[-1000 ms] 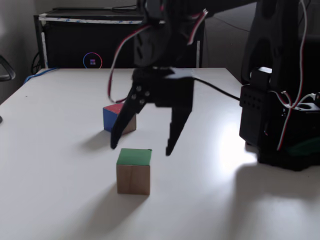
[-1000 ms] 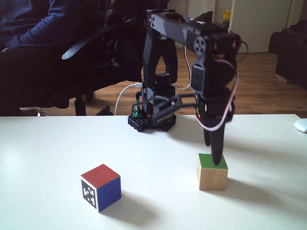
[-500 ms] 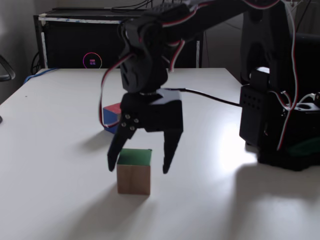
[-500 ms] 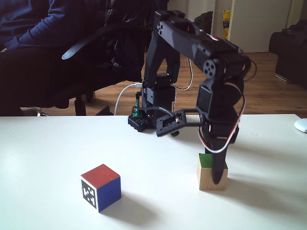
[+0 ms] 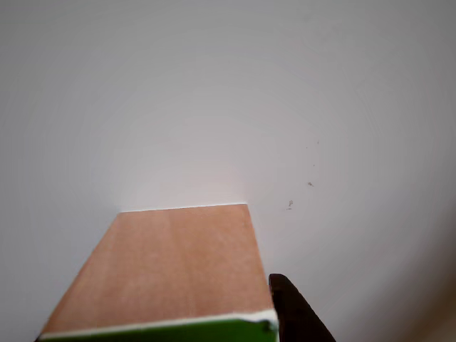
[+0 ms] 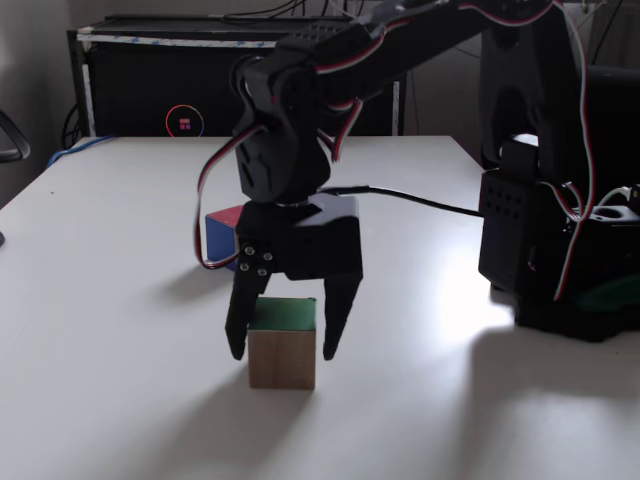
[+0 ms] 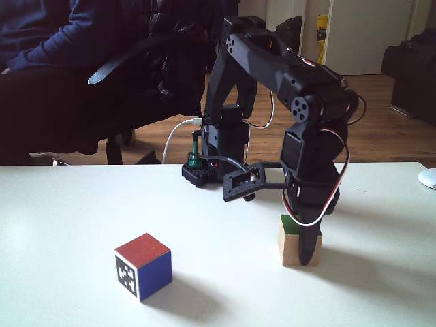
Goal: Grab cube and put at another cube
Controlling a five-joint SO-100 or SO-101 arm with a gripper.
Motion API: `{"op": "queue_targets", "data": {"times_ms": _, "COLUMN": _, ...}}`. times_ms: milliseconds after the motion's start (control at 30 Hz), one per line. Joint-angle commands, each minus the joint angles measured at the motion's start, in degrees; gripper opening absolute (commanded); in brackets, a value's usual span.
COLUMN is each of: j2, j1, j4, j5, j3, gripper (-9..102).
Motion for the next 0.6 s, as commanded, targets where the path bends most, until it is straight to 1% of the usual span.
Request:
{"op": "queue_targets", "data": {"times_ms": 0, "j2": 0.18, "j1": -0.53, "j4": -0.97, "j5": -0.53, "j3": -1.58, "gripper": 30}}
{"op": "queue_targets", "data": {"times_ms": 367, "j2": 1.41, "j1": -0.97, "j4": -2.2, "j5": -0.44, "j3": 0.53, "gripper": 16}}
{"op": "queue_targets", "data": {"times_ms": 567, "j2": 3.78, "j1": -1.23, "j4": -2.2, "j5": -0.18, "j3": 1.49, "gripper": 13}}
